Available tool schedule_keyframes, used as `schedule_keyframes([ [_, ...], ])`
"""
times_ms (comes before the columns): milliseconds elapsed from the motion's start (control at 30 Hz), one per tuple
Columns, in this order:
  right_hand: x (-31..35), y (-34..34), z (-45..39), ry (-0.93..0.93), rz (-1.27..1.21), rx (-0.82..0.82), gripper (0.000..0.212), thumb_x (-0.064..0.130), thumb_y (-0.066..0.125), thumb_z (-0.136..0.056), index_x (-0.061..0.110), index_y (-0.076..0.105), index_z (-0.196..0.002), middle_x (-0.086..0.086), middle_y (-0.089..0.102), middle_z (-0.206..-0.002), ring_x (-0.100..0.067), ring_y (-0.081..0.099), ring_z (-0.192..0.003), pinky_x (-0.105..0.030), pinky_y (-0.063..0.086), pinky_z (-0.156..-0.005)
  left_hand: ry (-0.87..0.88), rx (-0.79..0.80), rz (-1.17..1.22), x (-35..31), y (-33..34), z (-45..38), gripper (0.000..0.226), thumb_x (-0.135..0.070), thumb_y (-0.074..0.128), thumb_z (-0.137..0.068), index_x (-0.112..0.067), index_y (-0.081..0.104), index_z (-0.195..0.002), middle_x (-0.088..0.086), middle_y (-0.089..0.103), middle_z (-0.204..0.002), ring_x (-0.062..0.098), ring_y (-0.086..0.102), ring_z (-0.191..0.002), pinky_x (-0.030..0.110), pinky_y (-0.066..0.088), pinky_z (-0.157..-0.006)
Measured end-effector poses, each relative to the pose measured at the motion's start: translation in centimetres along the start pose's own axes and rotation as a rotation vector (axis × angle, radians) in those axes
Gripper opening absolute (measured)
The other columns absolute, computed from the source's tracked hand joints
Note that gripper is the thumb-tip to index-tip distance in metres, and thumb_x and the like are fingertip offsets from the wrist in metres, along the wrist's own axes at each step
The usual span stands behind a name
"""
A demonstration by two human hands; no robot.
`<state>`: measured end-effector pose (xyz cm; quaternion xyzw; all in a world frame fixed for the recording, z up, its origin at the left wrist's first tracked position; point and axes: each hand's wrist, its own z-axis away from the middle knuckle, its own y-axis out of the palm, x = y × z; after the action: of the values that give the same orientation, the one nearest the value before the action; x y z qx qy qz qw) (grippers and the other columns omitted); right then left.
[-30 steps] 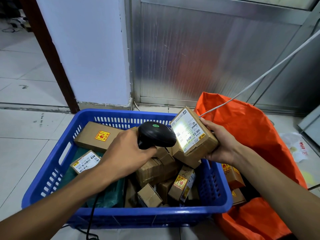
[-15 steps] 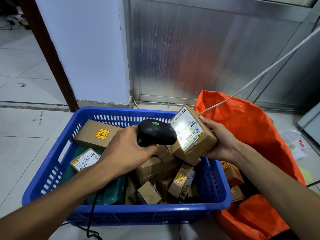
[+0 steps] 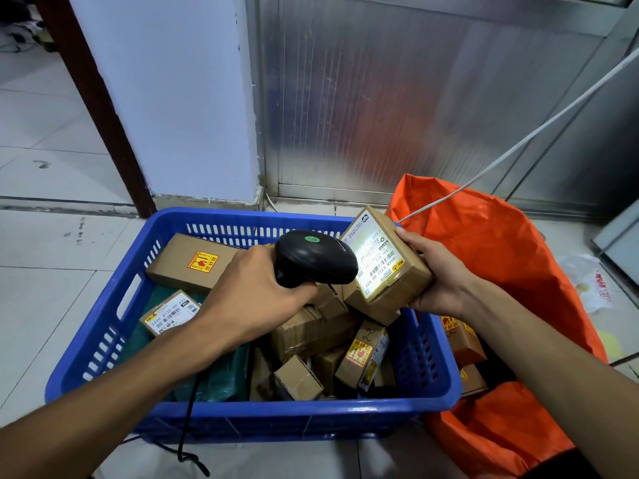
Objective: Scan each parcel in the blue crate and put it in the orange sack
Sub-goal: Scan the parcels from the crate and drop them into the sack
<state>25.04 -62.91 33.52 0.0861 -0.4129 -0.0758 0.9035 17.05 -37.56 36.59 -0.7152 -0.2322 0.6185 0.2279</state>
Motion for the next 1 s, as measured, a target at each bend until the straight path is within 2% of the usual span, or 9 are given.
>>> schedule_keyframes([
  [133,0.01,-0.01,-0.02,-0.013,0.013,0.006,0.035,0.050,0.065,-0.090,0.018,0.070,-0.105,-0.009,0.077,-0.089,-0.024,0.075,-0.071,-0.038,0.059,-0.073,-0.001,0.024,0.000,0.11,-0.06,-0.07,0.031,-0.020,0.074,-0.079,-0.020,0.051,-0.057,-0.018,0.047,-0.039,-0.002,0.049,-0.043,0.011,0.033,-0.041],
  [433,0.04,-0.01,-0.08,-0.026,0.012,0.012,0.032,0.049,0.064,-0.091,0.019,0.070,-0.102,-0.008,0.077,-0.086,-0.023,0.075,-0.068,-0.039,0.061,-0.062,-0.023,0.007,-0.059,0.19,-0.13,-0.16,0.036,-0.024,0.073,-0.079,-0.022,0.047,-0.054,-0.020,0.047,-0.038,-0.004,0.049,-0.043,0.010,0.032,-0.040],
  [567,0.08,-0.16,-0.13,-0.029,0.012,0.017,0.035,0.050,0.064,-0.090,0.019,0.072,-0.105,-0.008,0.077,-0.088,-0.024,0.074,-0.071,-0.040,0.058,-0.073,-0.048,-0.002,-0.130,0.34,-0.16,-0.26,0.033,-0.030,0.074,-0.078,-0.023,0.049,-0.058,-0.013,0.044,-0.039,0.004,0.046,-0.045,0.016,0.028,-0.045],
  [800,0.16,-0.07,-0.18,-0.014,0.001,0.010,0.033,0.049,0.064,-0.091,0.019,0.072,-0.101,-0.007,0.077,-0.090,-0.022,0.074,-0.074,-0.039,0.057,-0.079,-0.039,-0.006,-0.161,0.36,-0.27,-0.32,0.039,-0.027,0.074,-0.076,-0.022,0.043,-0.052,-0.011,0.038,-0.039,0.008,0.040,-0.045,0.024,0.026,-0.047],
  [1000,0.17,-0.11,-0.12,-0.014,0.006,0.011,0.033,0.049,0.064,-0.090,0.019,0.073,-0.098,-0.007,0.077,-0.088,-0.021,0.074,-0.073,-0.040,0.055,-0.081,-0.039,-0.006,-0.167,0.69,-0.31,-0.48,0.034,-0.028,0.074,-0.074,-0.019,0.048,-0.054,-0.009,0.042,-0.046,0.010,0.041,-0.047,0.025,0.028,-0.048],
])
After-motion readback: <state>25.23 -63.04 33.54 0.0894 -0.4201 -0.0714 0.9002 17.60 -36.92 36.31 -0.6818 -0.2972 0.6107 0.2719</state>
